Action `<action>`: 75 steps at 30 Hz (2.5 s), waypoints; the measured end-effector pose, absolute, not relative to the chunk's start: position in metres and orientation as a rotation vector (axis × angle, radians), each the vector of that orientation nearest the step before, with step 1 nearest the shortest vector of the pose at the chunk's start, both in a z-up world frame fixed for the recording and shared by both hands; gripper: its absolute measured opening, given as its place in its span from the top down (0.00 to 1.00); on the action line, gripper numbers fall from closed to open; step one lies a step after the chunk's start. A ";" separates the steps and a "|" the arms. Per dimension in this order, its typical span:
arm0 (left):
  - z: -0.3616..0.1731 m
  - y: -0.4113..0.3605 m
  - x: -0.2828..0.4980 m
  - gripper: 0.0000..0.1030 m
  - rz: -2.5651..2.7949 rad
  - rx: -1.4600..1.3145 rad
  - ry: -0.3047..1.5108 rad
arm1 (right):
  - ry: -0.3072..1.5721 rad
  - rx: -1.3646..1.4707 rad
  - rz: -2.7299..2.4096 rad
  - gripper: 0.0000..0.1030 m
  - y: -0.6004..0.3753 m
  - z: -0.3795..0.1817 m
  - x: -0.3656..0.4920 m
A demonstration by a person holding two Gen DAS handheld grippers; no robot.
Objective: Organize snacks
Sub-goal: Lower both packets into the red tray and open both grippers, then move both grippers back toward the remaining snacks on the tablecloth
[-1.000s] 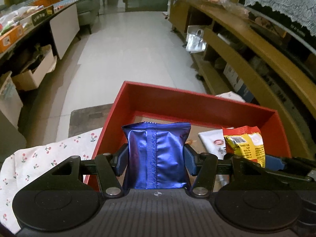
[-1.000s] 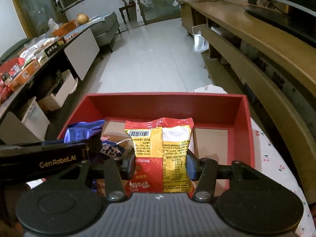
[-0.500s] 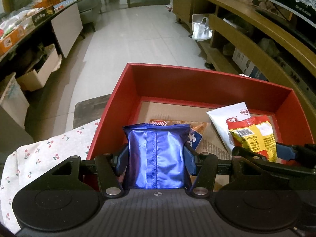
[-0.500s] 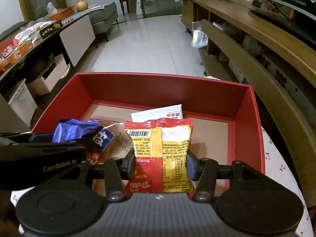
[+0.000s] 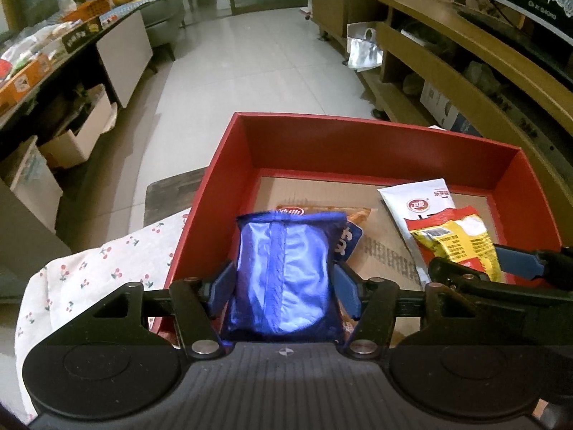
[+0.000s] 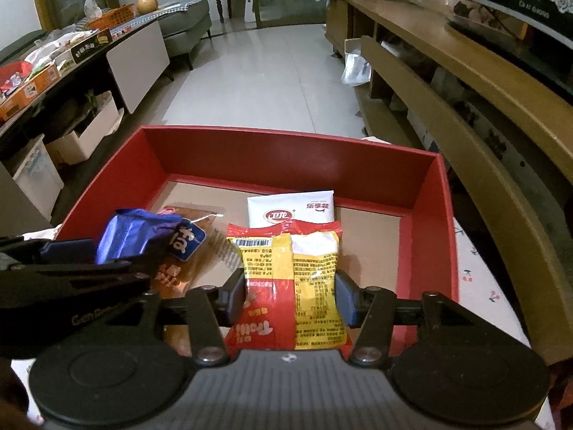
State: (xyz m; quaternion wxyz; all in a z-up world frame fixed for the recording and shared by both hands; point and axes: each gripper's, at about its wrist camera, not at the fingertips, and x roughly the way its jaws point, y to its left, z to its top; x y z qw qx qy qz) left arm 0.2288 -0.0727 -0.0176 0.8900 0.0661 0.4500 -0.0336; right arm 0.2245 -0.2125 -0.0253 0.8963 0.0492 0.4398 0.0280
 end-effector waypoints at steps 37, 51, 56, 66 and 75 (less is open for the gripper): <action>0.002 -0.048 0.127 0.21 -0.156 0.044 0.996 | 0.853 0.091 0.130 0.24 -0.214 0.023 0.106; -0.025 -0.038 0.078 0.18 -0.114 -0.052 1.127 | 0.883 0.114 0.160 0.23 -0.226 0.021 0.068; -0.033 -0.040 0.087 0.17 -0.084 -0.084 1.140 | 0.893 0.115 0.163 0.23 -0.232 0.019 0.066; -0.040 -0.034 0.091 0.40 -0.048 -0.047 1.132 | 0.959 0.120 0.114 0.23 -0.254 0.004 0.064; -0.032 -0.029 0.081 0.49 -0.087 0.014 1.135 | 1.034 0.148 0.048 0.19 -0.274 -0.015 0.040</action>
